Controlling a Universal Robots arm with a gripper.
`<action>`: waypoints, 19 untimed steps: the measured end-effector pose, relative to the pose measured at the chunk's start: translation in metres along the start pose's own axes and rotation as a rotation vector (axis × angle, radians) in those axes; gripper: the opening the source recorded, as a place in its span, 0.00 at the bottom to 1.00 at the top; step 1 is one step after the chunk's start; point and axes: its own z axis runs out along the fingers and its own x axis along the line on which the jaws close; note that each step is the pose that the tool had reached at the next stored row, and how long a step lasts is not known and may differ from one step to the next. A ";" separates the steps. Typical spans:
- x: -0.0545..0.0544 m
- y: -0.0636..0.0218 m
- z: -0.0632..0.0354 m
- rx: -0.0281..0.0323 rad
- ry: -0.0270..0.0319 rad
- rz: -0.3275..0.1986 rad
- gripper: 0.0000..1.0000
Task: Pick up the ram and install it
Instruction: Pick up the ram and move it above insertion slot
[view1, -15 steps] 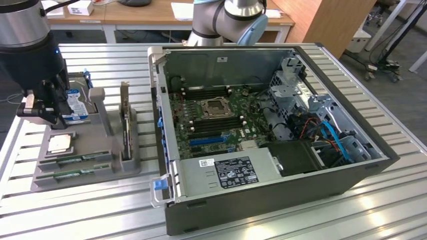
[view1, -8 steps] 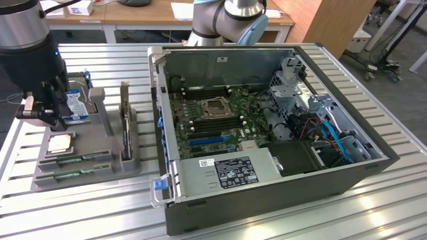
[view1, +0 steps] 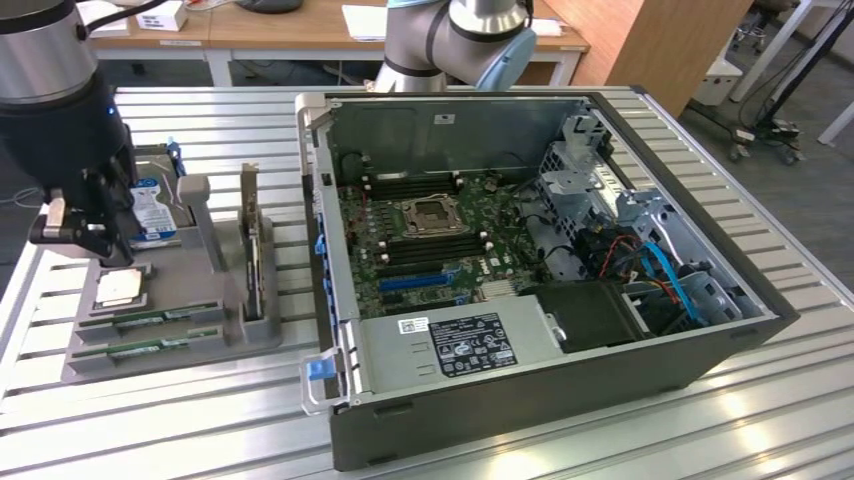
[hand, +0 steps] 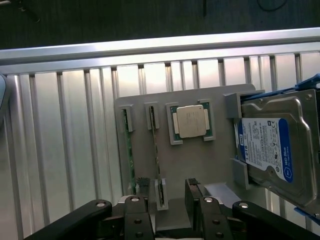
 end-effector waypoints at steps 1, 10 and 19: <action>0.001 -0.0001 0.0000 0.0000 0.0000 0.000 0.42; 0.012 -0.0013 -0.0004 -0.0001 0.0000 0.000 0.42; 0.018 -0.0025 0.0122 0.0000 0.0000 0.000 0.42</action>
